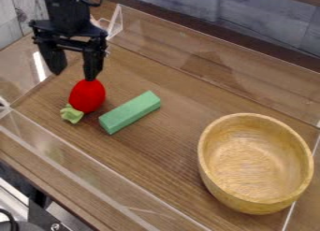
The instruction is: Move the red fruit to the right
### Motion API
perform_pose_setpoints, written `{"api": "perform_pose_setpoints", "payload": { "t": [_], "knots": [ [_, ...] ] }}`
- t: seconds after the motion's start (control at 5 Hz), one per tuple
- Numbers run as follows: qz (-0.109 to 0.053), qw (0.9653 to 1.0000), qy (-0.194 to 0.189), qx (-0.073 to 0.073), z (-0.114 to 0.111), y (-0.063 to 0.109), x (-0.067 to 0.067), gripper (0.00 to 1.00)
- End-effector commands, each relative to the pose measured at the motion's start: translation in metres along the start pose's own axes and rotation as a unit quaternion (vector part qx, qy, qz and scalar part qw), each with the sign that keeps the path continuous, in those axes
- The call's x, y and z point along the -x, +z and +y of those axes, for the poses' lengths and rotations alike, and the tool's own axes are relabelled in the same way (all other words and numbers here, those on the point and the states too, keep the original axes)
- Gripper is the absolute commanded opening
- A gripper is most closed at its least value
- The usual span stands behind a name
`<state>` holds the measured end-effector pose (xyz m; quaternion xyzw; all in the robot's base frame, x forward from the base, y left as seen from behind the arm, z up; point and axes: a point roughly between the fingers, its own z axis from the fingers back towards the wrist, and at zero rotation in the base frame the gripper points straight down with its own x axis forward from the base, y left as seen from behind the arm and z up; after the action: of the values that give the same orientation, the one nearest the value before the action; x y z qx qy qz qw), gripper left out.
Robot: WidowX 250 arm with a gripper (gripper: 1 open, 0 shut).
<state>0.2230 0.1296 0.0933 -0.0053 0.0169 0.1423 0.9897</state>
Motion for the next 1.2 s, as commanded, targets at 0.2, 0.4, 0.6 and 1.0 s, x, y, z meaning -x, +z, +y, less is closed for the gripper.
{"api": "perform_pose_setpoints", "payload": {
  "t": [0.2,0.4,0.6,1.0],
  "knots": [
    [-0.01,0.9994,-0.032,-0.009,0.012,-0.01,-0.013,1.0],
    [-0.007,0.9991,-0.04,-0.01,0.012,-0.022,-0.013,1.0],
    [-0.006,0.9988,-0.046,-0.011,0.011,-0.034,-0.012,1.0],
    [-0.008,0.9999,0.01,-0.004,-0.008,-0.056,-0.025,1.0]
  ]
}}
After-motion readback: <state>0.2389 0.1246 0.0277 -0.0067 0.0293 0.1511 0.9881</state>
